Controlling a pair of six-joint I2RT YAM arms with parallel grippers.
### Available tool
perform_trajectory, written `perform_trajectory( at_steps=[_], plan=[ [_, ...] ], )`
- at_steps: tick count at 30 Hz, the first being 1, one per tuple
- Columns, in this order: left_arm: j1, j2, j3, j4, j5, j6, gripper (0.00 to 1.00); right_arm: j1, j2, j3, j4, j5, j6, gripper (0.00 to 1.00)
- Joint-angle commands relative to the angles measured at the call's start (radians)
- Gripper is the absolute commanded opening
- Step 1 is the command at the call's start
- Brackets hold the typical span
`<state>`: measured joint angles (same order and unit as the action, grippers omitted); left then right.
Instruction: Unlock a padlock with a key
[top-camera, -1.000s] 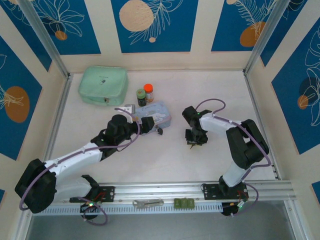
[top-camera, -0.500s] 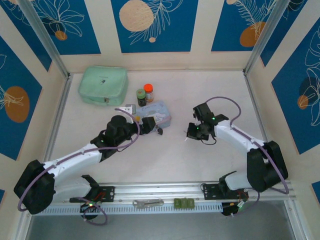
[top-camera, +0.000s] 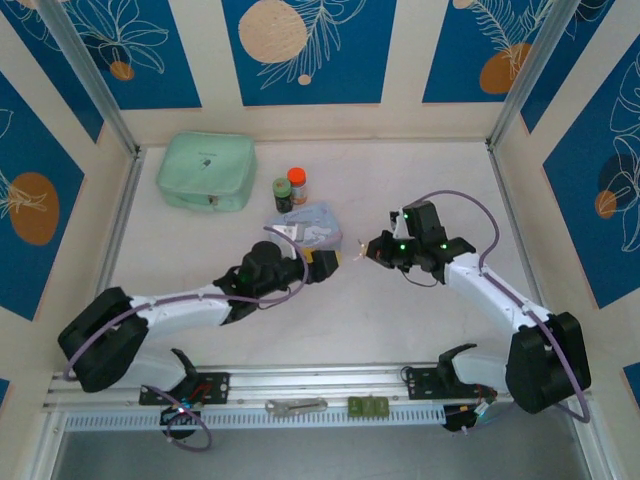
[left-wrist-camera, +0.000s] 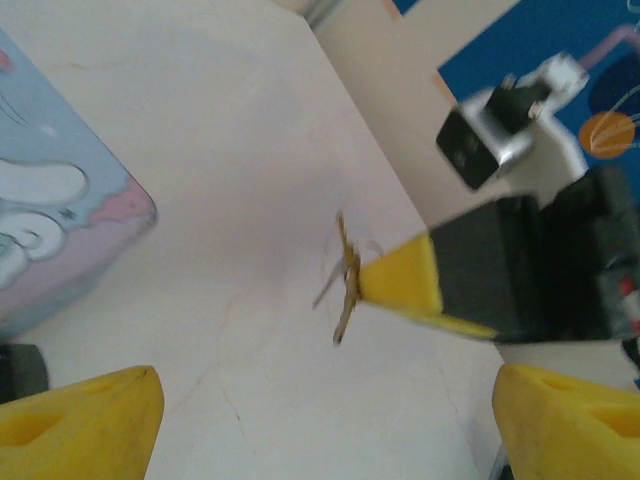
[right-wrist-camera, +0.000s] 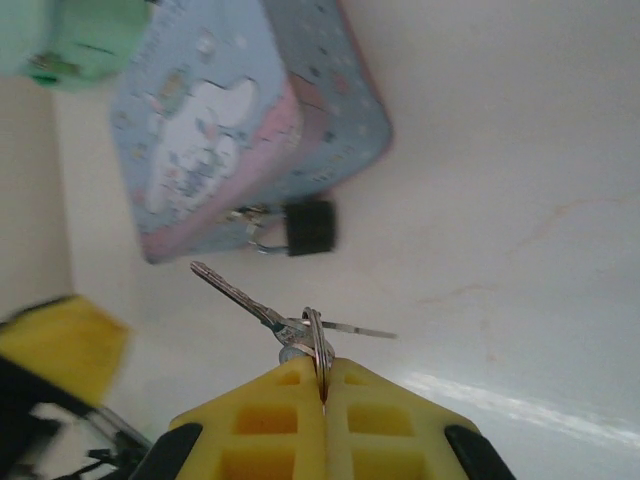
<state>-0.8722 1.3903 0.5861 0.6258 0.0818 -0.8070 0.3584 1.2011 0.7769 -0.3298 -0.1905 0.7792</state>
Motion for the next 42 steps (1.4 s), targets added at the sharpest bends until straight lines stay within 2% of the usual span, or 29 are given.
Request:
perform_trajectory(
  at_steps=[1,4,9,14,24,29,35,42],
  plan=[
    [-0.014,0.044,0.045,0.136,0.046,-0.035,0.84,0.001,-0.025,-0.015,0.083,-0.075,0.078,0.00],
    [-0.015,0.060,0.068,0.164,0.043,-0.023,0.84,0.009,-0.017,-0.008,0.096,-0.107,0.060,0.00],
    [-0.013,0.062,0.119,0.120,0.017,0.035,0.84,0.026,-0.015,-0.002,0.121,-0.155,0.047,0.00],
    [-0.013,0.096,0.171,0.090,0.041,0.050,0.70,0.050,-0.016,0.016,0.121,-0.171,0.027,0.00],
    [-0.011,0.130,0.221,-0.004,-0.027,0.094,0.66,0.052,-0.039,0.012,0.127,-0.198,0.025,0.00],
    [-0.010,0.142,0.229,0.002,-0.039,0.091,0.64,0.052,-0.041,0.013,0.133,-0.207,0.022,0.00],
    [-0.007,0.156,0.235,0.029,-0.025,0.083,0.44,0.053,-0.026,0.017,0.140,-0.216,0.020,0.00],
    [-0.001,0.161,0.236,0.021,-0.022,0.082,0.02,0.052,-0.022,0.026,0.143,-0.222,0.012,0.00]
  ],
)
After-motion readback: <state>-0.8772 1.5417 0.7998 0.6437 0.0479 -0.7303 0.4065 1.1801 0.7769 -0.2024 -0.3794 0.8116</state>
